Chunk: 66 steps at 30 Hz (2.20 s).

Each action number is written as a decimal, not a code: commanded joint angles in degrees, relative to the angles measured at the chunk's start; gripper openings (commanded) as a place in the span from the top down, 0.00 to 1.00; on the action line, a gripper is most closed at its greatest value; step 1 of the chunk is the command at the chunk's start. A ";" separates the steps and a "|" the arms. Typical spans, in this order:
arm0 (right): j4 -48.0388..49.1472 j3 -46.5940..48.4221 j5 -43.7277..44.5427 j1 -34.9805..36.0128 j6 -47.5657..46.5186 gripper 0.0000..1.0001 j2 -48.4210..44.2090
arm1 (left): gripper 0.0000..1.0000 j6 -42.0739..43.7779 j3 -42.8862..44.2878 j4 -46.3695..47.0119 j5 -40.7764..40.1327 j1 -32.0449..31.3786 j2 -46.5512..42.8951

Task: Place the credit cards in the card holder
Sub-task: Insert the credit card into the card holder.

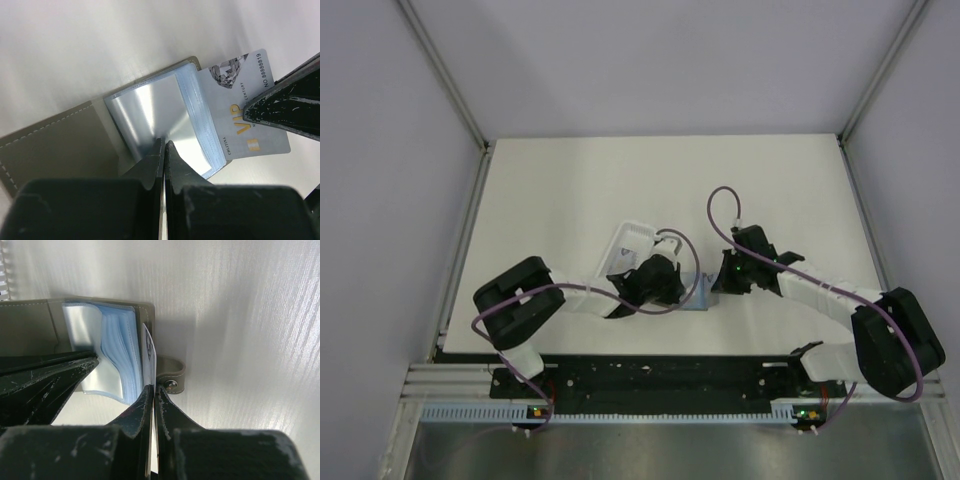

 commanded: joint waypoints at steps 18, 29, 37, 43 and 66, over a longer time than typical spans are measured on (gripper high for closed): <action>-6.22 0.86 7.96 -1.58 -3.61 1.00 -9.21 | 1.00 -0.63 -7.39 -8.11 -2.22 0.54 0.25; 10.81 -7.39 -3.89 -1.58 -1.77 1.00 -23.89 | 1.00 -0.89 -8.00 -5.73 -1.43 0.54 1.04; 26.99 -14.87 -9.79 -1.49 1.30 1.00 -21.97 | 1.00 -0.71 -7.74 -5.21 -0.56 0.54 1.65; 35.34 -17.07 -11.02 -1.05 1.31 1.00 -19.25 | 1.00 -0.71 -7.56 -4.94 -0.20 0.54 1.74; 38.25 -14.08 -5.75 -0.43 -0.89 1.00 -7.82 | 1.00 -0.80 -7.47 -5.12 0.15 0.54 1.83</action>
